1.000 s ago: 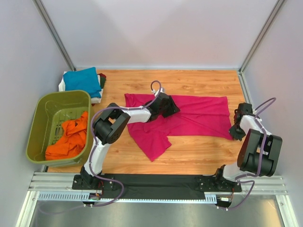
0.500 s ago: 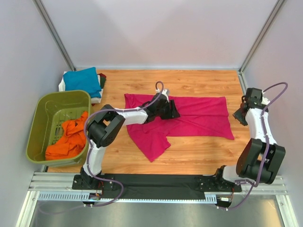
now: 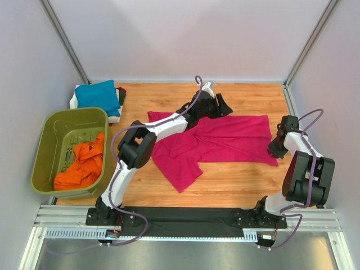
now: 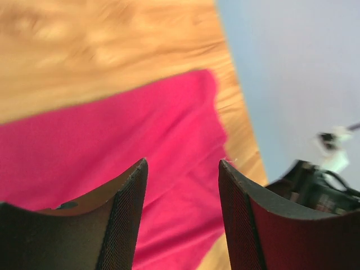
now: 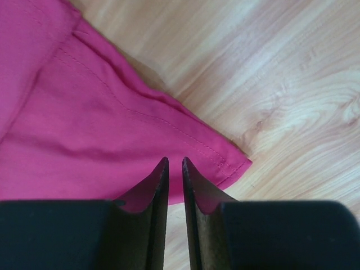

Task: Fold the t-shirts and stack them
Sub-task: Fold the tshirt

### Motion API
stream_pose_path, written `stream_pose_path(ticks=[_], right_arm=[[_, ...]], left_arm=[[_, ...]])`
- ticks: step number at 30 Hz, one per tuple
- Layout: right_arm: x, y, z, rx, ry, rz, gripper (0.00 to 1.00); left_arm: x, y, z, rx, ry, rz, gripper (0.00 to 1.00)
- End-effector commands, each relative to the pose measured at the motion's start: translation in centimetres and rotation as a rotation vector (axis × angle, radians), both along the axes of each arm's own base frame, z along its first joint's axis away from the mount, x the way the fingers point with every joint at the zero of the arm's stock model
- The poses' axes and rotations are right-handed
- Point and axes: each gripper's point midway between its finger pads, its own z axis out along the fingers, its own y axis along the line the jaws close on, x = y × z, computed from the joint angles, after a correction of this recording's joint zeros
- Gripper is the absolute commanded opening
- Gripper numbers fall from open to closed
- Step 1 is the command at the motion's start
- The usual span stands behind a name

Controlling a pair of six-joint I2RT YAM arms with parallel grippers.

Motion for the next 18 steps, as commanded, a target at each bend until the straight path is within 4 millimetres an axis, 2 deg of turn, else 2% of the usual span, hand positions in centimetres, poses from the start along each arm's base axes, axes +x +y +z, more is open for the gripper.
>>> stream_pose_path(ticks=[1, 3, 7, 11, 18], right_arm=[[1.1, -1.0, 0.1, -0.051, -0.042, -0.032, 0.15], [0.7, -1.3, -0.2, -0.065, -0.026, -0.043, 0.12], [0.1, -1.2, -1.8, -0.058, 0.014, -0.05, 0.07], [-0.4, -1.6, -2.8, -0.073, 0.06, -0.061, 0.0], [-1.2, -2.2, -3.7, -0.106, 0.117, -0.072, 0.0]], left_arm=[[1.1, 0.8, -5.8, 0.031, 0.154, 0.076, 0.6], [1.7, 2.1, -7.6, 0.039, 0.193, 0.12, 0.6], [3.4, 4.3, -9.5, 0.035, 0.235, 0.171, 0.6], [4.3, 4.9, -10.4, 0.014, 0.264, 0.187, 0.59], [4.6, 5.7, -12.8, -0.007, 0.359, 0.24, 0.59]])
